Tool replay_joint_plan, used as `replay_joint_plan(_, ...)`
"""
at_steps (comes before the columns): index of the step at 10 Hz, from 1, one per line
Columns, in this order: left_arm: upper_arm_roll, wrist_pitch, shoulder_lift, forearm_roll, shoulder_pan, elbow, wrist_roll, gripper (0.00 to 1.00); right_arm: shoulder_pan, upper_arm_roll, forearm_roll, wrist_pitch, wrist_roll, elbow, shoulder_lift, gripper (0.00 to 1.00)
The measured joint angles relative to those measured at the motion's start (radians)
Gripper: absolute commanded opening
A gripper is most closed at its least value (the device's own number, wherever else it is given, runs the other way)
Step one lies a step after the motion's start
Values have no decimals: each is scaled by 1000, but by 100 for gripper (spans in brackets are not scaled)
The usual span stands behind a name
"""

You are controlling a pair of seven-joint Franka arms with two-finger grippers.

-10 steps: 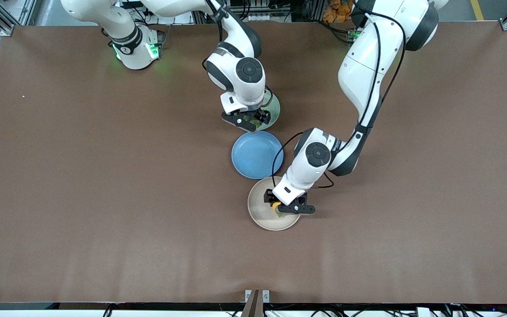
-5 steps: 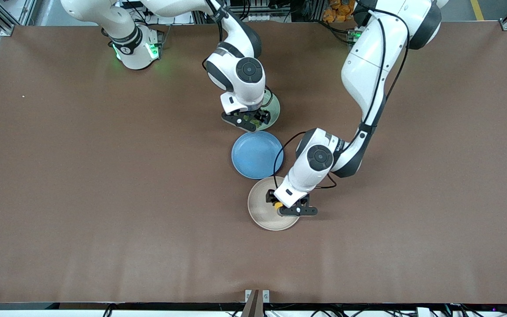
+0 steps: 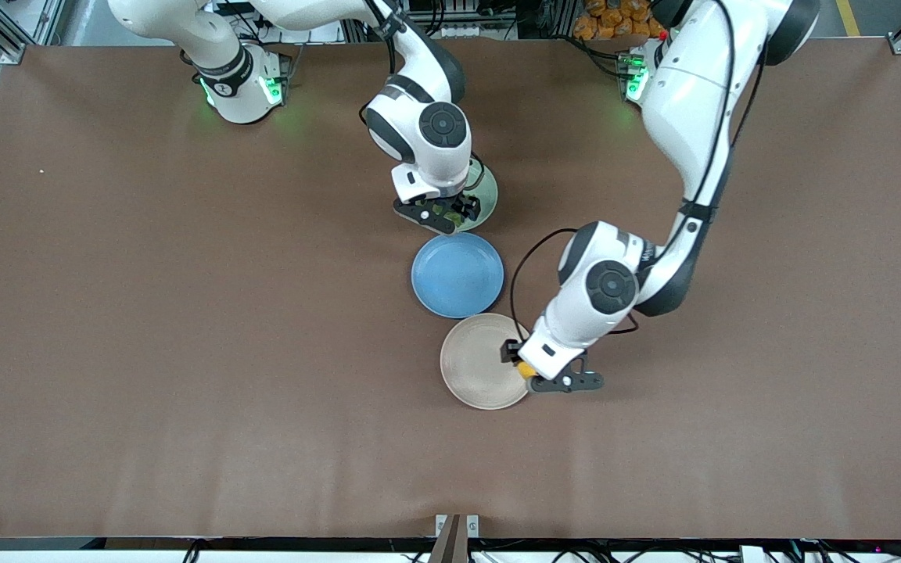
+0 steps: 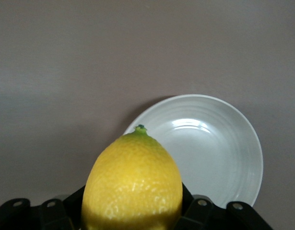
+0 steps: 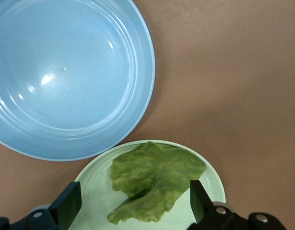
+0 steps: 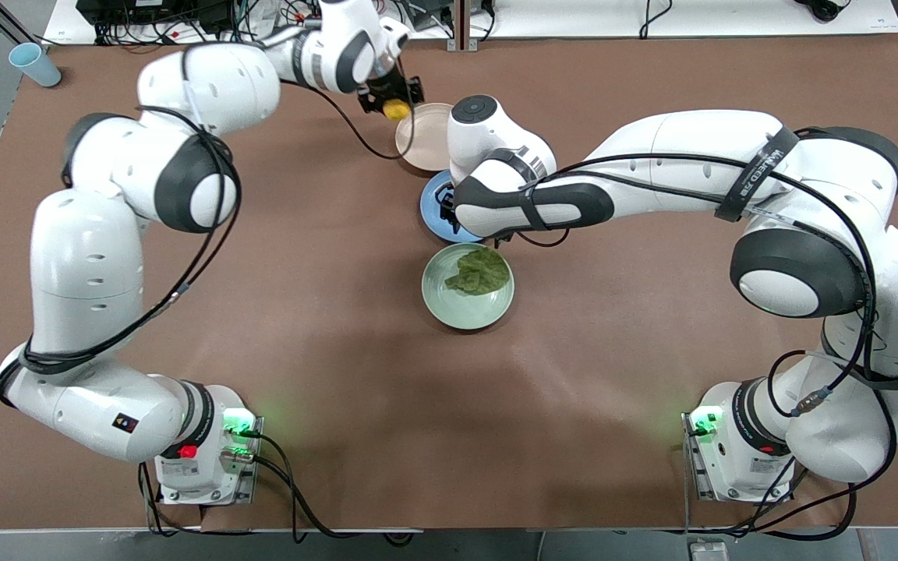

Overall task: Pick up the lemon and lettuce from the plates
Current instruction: 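Lift the lemon with the left gripper and carry it off the plate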

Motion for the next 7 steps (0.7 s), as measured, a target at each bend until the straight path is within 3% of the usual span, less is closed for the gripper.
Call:
replay_joint_plan(2, 3, -55, -77, 0, 53, -41, 44, 47, 0, 0, 0, 0, 0, -1, 0, 100)
replay_joint_plan(5, 5, -92, -206, 0, 157, -199, 161, 47, 1, 0, 4, 19, 4, -39, 0, 100)
replay_joint_plan(7, 8, -119, -252, 42, 215, -261, 197, 47, 5, 3, 30, 134, 11, -108, 4, 100)
